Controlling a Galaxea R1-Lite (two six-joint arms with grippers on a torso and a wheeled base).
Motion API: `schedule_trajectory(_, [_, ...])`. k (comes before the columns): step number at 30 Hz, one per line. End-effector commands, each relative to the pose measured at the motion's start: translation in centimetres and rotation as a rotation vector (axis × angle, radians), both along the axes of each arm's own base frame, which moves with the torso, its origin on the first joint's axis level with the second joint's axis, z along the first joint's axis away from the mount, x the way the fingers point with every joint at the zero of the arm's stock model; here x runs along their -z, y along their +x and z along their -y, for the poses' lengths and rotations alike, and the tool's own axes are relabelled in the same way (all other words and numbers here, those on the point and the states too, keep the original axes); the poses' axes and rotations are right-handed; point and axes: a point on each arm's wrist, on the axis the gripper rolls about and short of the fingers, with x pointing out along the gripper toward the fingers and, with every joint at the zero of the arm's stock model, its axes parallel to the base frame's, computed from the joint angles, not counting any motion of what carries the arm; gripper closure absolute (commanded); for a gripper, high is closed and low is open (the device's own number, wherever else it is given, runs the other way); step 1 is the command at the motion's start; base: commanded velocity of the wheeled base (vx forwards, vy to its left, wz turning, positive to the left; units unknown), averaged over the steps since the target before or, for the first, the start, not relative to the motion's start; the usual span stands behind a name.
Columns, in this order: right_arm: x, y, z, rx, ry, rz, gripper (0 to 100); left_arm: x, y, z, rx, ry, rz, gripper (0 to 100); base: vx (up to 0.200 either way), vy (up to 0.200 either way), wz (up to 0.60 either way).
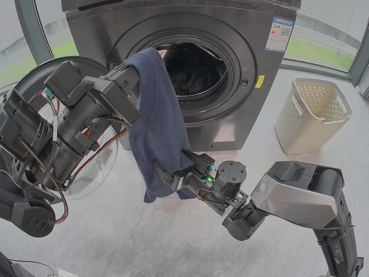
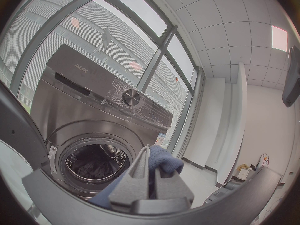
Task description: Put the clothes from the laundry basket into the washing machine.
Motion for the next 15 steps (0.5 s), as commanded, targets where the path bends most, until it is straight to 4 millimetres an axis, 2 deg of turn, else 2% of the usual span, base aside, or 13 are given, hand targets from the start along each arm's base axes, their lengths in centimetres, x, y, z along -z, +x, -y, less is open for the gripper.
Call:
schedule_trajectory(1, [0.9, 0.9, -0.9, -0.008, 0.008, 0.016, 0, -0.3, -0.4, 0.2, 0.017, -0.007, 0.008, 100, 0.000, 0.000, 0.00])
schedule_trajectory(6, [0.9, 1.7, -1.7, -0.043, 0.020, 0.060, 0, -0.1, -0.6, 0.5, 0.031, -0.001, 0.002, 100, 0.000, 0.000, 0.00])
schedule_trajectory(11, [2.6, 2.7, -2.5, -0.043, 0.023, 0.076, 0, -0.3, -0.5, 0.5, 0.031, -0.008, 0.006, 100, 0.000, 0.000, 0.00])
schedule_trajectory(12, [2.7, 2.9, -2.5, -0.041, 0.028, 0.079, 100, -0.3, -0.5, 0.5, 0.031, -0.008, 0.006, 100, 0.000, 0.000, 0.00])
schedule_trajectory(15, [2.3, 3.1, -2.6, -0.039, 0.042, 0.096, 100, -0.2, -0.6, 0.4, 0.032, -0.009, 0.005, 100, 0.000, 0.000, 0.00])
